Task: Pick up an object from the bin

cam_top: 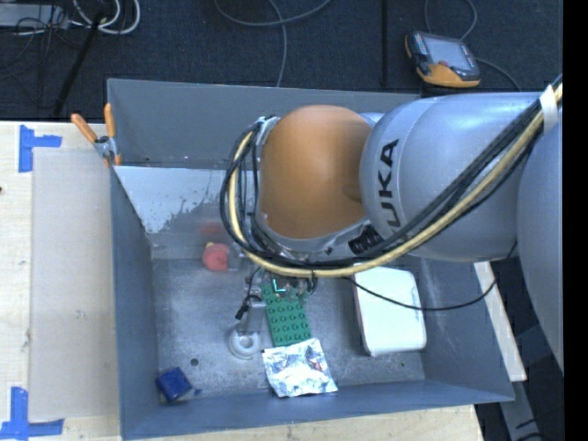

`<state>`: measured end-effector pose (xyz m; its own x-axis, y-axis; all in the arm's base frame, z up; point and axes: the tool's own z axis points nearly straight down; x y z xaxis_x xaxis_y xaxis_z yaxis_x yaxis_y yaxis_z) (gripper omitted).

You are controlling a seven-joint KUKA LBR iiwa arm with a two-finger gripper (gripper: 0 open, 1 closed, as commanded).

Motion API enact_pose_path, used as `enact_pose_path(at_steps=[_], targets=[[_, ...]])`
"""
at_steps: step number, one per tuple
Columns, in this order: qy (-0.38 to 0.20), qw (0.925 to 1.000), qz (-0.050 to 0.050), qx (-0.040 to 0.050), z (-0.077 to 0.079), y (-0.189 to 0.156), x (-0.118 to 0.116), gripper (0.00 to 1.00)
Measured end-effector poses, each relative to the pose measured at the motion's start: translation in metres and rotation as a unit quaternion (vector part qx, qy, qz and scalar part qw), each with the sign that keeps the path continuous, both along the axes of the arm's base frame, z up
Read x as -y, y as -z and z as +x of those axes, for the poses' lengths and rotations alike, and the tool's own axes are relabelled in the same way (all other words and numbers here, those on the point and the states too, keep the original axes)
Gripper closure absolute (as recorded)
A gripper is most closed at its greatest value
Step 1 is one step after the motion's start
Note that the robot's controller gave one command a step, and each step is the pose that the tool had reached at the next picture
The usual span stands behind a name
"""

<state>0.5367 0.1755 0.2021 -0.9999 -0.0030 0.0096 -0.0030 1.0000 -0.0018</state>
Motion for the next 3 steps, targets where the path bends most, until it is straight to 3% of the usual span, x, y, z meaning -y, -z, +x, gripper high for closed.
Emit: enact_pose_path(at_steps=[1,2,3], targets=[[0.03,0.9996,-0.002,0.0022,-0.001,0.024,0.086,0.0],[0.078,0.997,0.0,0.0028,0.07,0.127,0.106,0.0],[0.079,0.9968,0.001,0.0051,0.071,0.121,0.105,1.0]])
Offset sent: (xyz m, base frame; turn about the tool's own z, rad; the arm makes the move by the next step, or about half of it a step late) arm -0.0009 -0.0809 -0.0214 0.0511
